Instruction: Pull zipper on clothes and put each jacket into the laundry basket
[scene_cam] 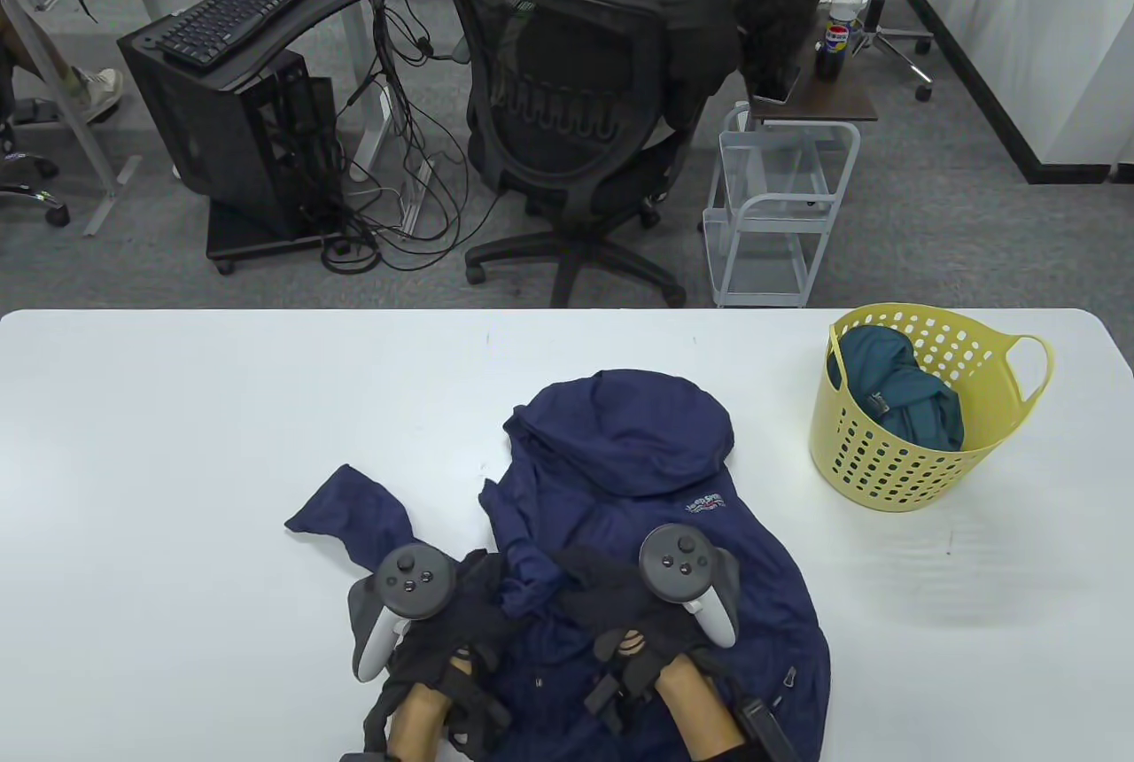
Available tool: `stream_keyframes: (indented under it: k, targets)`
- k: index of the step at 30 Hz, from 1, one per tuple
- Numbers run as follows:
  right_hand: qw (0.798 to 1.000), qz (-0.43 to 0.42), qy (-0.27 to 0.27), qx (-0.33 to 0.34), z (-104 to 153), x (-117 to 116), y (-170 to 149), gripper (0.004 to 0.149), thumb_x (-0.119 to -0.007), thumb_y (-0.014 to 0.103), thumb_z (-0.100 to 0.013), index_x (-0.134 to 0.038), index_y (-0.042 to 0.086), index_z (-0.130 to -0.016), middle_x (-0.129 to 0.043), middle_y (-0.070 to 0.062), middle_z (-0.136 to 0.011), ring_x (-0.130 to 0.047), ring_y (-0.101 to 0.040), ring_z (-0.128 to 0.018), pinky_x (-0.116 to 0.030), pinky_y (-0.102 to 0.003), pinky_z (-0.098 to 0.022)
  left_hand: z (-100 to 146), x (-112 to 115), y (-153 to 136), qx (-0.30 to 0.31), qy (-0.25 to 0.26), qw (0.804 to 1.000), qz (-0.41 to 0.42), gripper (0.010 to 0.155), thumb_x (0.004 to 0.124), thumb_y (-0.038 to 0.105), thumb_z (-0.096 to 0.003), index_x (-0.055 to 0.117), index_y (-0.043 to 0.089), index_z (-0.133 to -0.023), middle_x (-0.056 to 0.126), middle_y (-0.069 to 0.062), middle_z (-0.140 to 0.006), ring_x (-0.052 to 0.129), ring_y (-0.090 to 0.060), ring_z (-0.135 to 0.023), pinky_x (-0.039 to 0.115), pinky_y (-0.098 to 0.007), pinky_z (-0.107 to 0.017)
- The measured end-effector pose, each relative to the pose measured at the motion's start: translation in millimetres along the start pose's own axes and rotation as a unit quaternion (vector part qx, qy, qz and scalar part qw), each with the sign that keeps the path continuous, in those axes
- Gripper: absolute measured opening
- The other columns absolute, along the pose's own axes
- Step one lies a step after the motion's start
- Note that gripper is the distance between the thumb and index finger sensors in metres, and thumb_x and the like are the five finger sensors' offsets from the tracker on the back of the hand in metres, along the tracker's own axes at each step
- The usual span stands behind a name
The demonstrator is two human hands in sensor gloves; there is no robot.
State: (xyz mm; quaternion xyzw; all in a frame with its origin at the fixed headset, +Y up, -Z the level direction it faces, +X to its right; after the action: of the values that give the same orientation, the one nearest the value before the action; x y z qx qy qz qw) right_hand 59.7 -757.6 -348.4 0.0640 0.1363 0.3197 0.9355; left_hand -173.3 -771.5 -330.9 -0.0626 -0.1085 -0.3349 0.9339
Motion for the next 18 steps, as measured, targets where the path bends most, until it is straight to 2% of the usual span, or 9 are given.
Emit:
stream_keyframes:
  k: [2, 3, 5, 8, 10, 12, 14, 16, 18]
  targets:
    - [0.998, 0.059, -0.017, -0.003, 1, 1, -1, 0.04, -0.087, 0.023, -0.048, -0.085, 0.039, -0.085, -0.092, 0.009, -0.087, -0.099, -0.019, -0.063, -0.079, -0.045, -0.059, 5, -11, -2, -0.008, 0.048, 0.999, -0.02, 0.047, 0.087, 0.062, -0.0281, 0.077, 0.042, -0.069, 0.102, 0.021, -0.067, 0.091, -0.018, -0.088, 0.066, -0.059, -0.066]
    - [0.997, 0.076, -0.021, -0.004, 1, 1, -2, 0.04, -0.087, 0.023, -0.048, -0.086, 0.039, -0.085, -0.092, 0.009, -0.087, -0.099, -0.019, -0.063, -0.079, -0.045, -0.059, 7, -16, -1, -0.006, 0.065, 0.997, -0.036, 0.051, 0.088, 0.063, -0.0254, 0.077, 0.041, -0.07, 0.102, 0.021, -0.057, 0.095, -0.016, -0.08, 0.067, -0.059, -0.065]
    - [0.993, 0.115, -0.031, -0.012, 1, 0, -5, 0.04, -0.087, 0.023, -0.048, -0.086, 0.039, -0.084, -0.092, 0.008, -0.087, -0.098, -0.019, -0.063, -0.079, -0.045, -0.059, 13, -29, 2, 0.009, 0.084, 0.989, -0.121, 0.06, 0.09, 0.064, -0.0226, 0.075, 0.041, -0.075, 0.097, 0.02, -0.048, 0.097, -0.015, -0.069, 0.068, -0.06, -0.064]
    - [0.987, 0.156, -0.035, -0.013, 2, -4, -4, 0.04, -0.086, 0.023, -0.049, -0.086, 0.039, -0.085, -0.092, 0.008, -0.088, -0.097, -0.02, -0.064, -0.078, -0.046, -0.06, 19, -35, 6, -0.001, 0.076, 0.96, -0.269, 0.073, 0.091, 0.066, -0.0206, 0.066, 0.043, -0.085, 0.091, 0.021, -0.055, 0.09, -0.014, -0.071, 0.065, -0.061, -0.066]
    - [0.981, 0.192, -0.031, -0.008, 2, -8, 0, 0.04, -0.085, 0.022, -0.049, -0.086, 0.04, -0.085, -0.09, 0.008, -0.089, -0.095, -0.021, -0.067, -0.076, -0.047, -0.061, 21, -37, 6, -0.023, 0.079, 0.945, -0.318, 0.08, 0.092, 0.063, -0.0218, 0.059, 0.043, -0.092, 0.087, 0.021, -0.063, 0.084, -0.014, -0.075, 0.063, -0.062, -0.067]
    - [0.972, 0.236, -0.004, -0.003, 2, -15, 2, 0.041, -0.084, 0.023, -0.05, -0.085, 0.041, -0.087, -0.087, 0.008, -0.093, -0.09, -0.024, -0.074, -0.073, -0.049, -0.063, 21, -38, 3, -0.056, 0.077, 0.938, -0.332, 0.083, 0.094, 0.056, -0.0262, 0.053, 0.042, -0.097, 0.083, 0.019, -0.069, 0.08, -0.016, -0.078, 0.06, -0.062, -0.068]
    - [0.958, 0.284, 0.052, -0.007, 1, -27, 1, 0.045, -0.083, 0.031, -0.05, -0.078, 0.043, -0.093, -0.077, 0.006, -0.104, -0.081, -0.027, -0.087, -0.067, -0.05, -0.068, 22, -42, -1, -0.097, 0.107, 0.924, -0.355, 0.078, 0.093, 0.049, -0.0313, 0.053, 0.042, -0.098, 0.082, 0.018, -0.071, 0.08, -0.016, -0.077, 0.061, -0.061, -0.067]
    - [0.944, 0.307, 0.113, -0.039, 1, -38, -7, 0.05, -0.078, 0.038, -0.052, -0.067, 0.044, -0.101, -0.062, 0.007, -0.114, -0.062, -0.029, -0.101, -0.056, -0.048, -0.073, 22, -46, -7, -0.125, 0.145, 0.907, -0.376, 0.073, 0.089, 0.044, -0.035, 0.054, 0.041, -0.099, 0.082, 0.017, -0.073, 0.083, -0.017, -0.075, 0.063, -0.06, -0.067]
    - [0.94, 0.308, 0.134, -0.062, 1, -43, -10, 0.056, -0.074, 0.042, -0.053, -0.056, 0.044, -0.106, -0.047, 0.011, -0.119, -0.048, -0.027, -0.106, -0.047, -0.046, -0.076, 24, -48, -12, -0.138, 0.175, 0.9, -0.375, 0.067, 0.086, 0.04, -0.0378, 0.057, 0.04, -0.099, 0.081, 0.015, -0.083, 0.09, -0.017, -0.075, 0.066, -0.058, -0.065]
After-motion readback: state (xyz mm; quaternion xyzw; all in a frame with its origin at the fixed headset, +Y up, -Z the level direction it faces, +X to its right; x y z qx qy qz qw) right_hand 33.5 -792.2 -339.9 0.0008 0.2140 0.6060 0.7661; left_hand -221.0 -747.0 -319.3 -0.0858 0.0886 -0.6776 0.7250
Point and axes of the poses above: the tracker on the back of each hand, its own y axis roughly to the thumb side, its own z axis roughly from the fingertips to the wrist, x = y × z, the point moved 2 cm from there along -z, roughly from the wrist to the fingertips
